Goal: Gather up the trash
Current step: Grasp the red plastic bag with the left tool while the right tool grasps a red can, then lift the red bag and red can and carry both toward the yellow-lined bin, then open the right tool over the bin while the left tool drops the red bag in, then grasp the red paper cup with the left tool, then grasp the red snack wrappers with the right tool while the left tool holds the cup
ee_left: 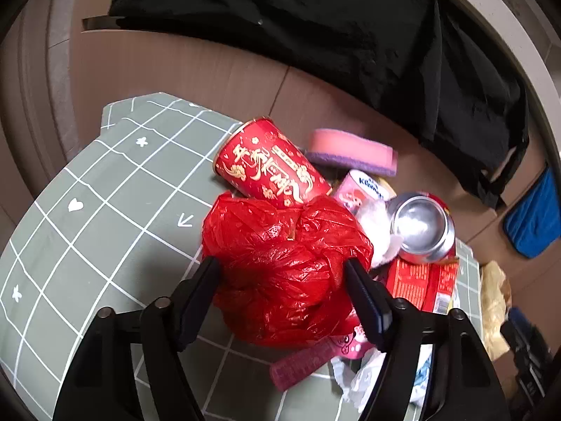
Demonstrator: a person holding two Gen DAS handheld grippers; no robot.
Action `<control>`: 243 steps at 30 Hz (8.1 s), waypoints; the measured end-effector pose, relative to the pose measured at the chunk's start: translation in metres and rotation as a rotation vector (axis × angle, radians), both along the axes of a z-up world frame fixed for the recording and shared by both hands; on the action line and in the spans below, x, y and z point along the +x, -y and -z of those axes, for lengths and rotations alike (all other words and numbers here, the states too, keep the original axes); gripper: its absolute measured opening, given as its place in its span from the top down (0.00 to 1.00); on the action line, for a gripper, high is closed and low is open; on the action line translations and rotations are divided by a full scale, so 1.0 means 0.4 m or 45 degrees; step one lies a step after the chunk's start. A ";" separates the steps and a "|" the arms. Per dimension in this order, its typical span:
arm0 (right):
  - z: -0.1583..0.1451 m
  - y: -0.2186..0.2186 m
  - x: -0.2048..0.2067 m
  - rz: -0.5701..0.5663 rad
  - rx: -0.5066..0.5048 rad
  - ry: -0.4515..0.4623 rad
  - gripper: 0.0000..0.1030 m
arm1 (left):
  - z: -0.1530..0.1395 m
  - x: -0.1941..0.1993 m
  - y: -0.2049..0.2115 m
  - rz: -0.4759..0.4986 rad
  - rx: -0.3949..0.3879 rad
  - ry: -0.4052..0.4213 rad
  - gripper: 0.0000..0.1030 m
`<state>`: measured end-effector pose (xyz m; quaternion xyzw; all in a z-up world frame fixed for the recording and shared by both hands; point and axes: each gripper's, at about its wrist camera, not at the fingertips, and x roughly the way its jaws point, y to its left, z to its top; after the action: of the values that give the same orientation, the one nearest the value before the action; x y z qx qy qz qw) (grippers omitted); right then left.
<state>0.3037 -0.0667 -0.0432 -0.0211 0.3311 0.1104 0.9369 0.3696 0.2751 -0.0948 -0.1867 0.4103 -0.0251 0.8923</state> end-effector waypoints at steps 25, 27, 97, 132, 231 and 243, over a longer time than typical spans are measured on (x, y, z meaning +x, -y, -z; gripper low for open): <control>-0.022 -0.275 0.247 -0.316 -0.075 -0.115 0.77 | -0.086 -0.113 -0.011 0.099 0.044 0.153 0.61; -0.045 -0.234 0.223 -0.299 -0.055 -0.101 0.77 | -0.074 -0.102 -0.020 0.114 -0.018 0.149 0.57; -0.093 0.054 0.025 -0.215 0.066 -0.037 0.77 | -0.227 -0.085 0.181 -0.007 0.099 0.271 0.43; -0.275 0.710 -0.120 0.283 0.033 0.292 0.77 | -0.388 -0.177 1.095 0.603 0.228 0.650 0.43; 0.011 -0.133 0.099 -0.325 0.156 -0.253 0.60 | -0.191 -0.048 0.074 0.142 -0.039 0.239 0.96; 0.024 -0.266 0.164 -0.443 0.092 -0.279 0.71 | -0.200 -0.186 0.053 0.082 -0.038 0.278 0.96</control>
<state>0.3692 0.0395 -0.0529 -0.0323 0.4181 0.2840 0.8623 0.2951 0.2539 -0.0149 -0.1829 0.3159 -0.0800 0.9275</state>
